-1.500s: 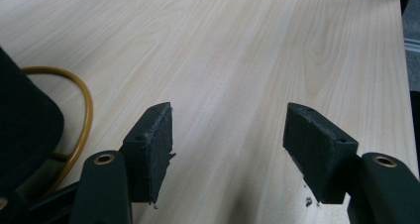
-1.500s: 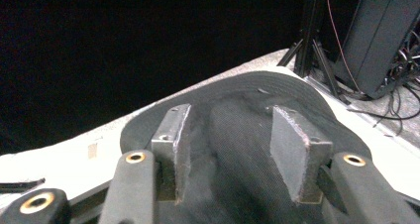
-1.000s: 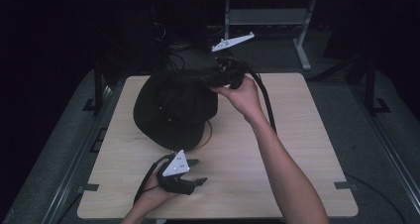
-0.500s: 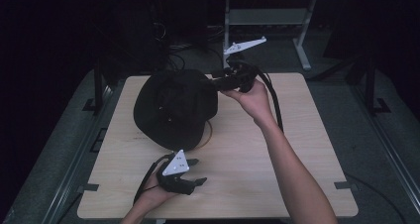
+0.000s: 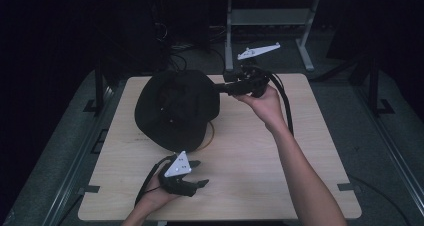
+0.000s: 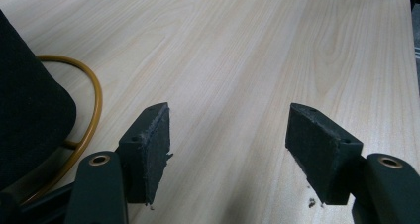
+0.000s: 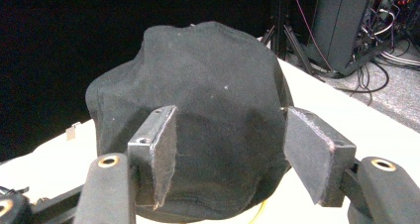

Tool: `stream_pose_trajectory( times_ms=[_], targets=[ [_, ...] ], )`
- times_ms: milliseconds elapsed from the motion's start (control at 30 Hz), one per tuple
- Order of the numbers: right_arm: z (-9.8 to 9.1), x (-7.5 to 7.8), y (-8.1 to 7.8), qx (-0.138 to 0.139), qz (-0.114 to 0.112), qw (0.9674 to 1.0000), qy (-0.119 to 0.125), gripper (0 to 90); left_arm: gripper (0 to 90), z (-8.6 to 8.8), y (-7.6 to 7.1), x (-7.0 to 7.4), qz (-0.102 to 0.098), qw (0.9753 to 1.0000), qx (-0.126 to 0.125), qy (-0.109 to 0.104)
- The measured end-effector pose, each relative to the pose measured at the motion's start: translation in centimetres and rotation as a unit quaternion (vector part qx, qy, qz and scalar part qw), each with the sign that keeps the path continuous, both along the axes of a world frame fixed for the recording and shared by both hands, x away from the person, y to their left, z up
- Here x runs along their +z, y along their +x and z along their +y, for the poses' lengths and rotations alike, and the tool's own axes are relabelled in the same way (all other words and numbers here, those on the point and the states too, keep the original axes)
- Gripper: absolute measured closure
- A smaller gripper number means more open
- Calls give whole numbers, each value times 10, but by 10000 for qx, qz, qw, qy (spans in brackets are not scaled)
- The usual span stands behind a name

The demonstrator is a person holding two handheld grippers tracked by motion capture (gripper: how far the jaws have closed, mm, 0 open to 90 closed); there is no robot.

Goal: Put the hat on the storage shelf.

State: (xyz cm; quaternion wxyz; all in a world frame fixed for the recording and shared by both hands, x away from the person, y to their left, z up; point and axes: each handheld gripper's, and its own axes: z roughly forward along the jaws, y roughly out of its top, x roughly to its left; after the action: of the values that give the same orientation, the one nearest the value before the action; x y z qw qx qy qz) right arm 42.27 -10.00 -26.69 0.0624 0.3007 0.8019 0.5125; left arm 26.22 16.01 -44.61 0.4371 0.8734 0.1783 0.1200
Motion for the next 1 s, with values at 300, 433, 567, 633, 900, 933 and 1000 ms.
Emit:
stream_pose_trajectory(
  times_ms=[300,433,567,633,900,933,1000],
  targets=[
    [-8,-5,-2,-34,46,10000,-33,358,334,0,0,0,13,10000,3,6],
    [-12,-8,-3,-42,74,10000,-39,346,334,0,0,0,16,10000,-1,15],
    [-15,-12,-4,-12,129,9999,-50,335,334,1,0,0,-24,10000,0,7],
    [-16,-13,-5,-9,145,9999,-60,335,334,1,0,0,-11,10000,8,-2],
    [-25,-20,-7,-87,174,9998,-88,323,331,2,0,0,3,10000,-2,32],
    [-26,-21,-7,-89,187,9997,-92,322,331,1,0,0,9,10000,3,26],
    [-28,-22,-7,-114,209,9996,-124,317,331,1,0,0,10,10000,3,15]
  ],
)
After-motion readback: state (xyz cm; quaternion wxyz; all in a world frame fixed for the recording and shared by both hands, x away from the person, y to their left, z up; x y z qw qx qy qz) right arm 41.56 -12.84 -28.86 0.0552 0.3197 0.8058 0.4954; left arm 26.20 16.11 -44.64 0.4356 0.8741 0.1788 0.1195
